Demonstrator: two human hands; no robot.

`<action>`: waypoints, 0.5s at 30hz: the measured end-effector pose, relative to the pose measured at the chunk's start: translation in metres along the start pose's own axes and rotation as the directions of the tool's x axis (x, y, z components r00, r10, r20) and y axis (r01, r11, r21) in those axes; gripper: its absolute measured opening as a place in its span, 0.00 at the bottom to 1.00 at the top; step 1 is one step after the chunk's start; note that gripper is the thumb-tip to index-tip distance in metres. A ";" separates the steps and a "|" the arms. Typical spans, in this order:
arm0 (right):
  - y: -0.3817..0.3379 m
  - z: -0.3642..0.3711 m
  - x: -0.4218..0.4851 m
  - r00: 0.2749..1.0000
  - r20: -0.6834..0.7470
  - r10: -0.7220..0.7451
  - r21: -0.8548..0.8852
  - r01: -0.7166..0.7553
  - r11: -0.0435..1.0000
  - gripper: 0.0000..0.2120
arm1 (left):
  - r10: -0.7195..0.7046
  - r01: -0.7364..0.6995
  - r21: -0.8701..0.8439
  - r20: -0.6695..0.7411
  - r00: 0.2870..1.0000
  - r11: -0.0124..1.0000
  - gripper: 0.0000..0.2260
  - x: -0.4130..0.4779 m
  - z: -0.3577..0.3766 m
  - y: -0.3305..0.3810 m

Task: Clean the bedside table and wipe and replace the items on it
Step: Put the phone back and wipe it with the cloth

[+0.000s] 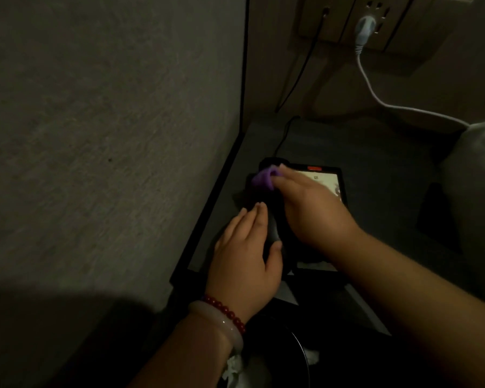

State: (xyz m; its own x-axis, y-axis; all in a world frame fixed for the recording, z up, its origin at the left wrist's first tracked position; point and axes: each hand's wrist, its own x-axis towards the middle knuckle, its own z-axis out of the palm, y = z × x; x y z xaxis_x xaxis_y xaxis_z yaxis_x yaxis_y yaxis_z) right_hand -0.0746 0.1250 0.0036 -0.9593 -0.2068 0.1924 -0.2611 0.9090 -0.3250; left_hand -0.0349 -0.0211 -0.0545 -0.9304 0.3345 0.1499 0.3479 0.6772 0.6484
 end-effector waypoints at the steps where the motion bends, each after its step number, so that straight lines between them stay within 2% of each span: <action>1: 0.006 0.000 0.016 0.998 0.018 0.067 0.005 -0.067 0.998 0.22 | 0.003 -0.003 0.001 -0.005 1.000 1.000 0.33 0.000 -0.001 -0.001; 3: 0.017 -0.003 0.044 0.984 0.038 0.176 0.017 -0.176 0.984 0.20 | 0.004 -0.004 0.003 -0.012 1.000 1.000 0.33 0.001 -0.002 -0.001; 5: 0.018 -0.005 0.049 0.978 0.044 0.205 0.042 -0.207 0.977 0.18 | 0.006 -0.006 0.003 -0.012 1.000 1.000 0.32 0.001 -0.002 -0.002; 7: 0.009 -0.006 0.029 0.991 0.051 0.123 0.044 -0.125 0.991 0.19 | 0.007 -0.006 0.003 -0.026 1.000 1.000 0.32 0.002 -0.002 -0.002; 9: -0.008 -0.007 -0.001 1.000 0.023 -0.021 0.054 0.019 0.998 0.20 | 0.012 -0.012 0.009 -0.046 0.999 1.000 0.31 0.003 -0.001 -0.002; 11: -0.014 -0.004 -0.012 0.996 0.048 -0.069 0.069 0.066 0.995 0.19 | 0.022 -0.021 0.018 -0.054 0.998 1.000 0.30 0.003 -0.001 -0.003; 13: -0.008 -0.004 0.002 0.997 0.081 -0.004 0.054 0.000 0.999 0.21 | 0.019 -0.018 0.018 -0.043 0.999 1.000 0.31 0.002 -0.001 -0.002; 15: 0.003 -0.004 0.028 0.987 0.104 0.121 0.019 -0.123 0.992 0.22 | 0.024 -0.022 0.029 -0.058 0.998 0.999 0.31 0.001 -0.002 -0.003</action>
State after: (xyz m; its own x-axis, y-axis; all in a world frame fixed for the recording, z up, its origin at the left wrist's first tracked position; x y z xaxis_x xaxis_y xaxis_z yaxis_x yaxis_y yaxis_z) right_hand -0.1021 0.1231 0.0118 -0.9897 -0.1321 0.0549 -0.1431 0.9203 -0.3642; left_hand -0.0370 -0.0240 -0.0554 -0.9269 0.3119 0.2087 0.3718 0.6880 0.6233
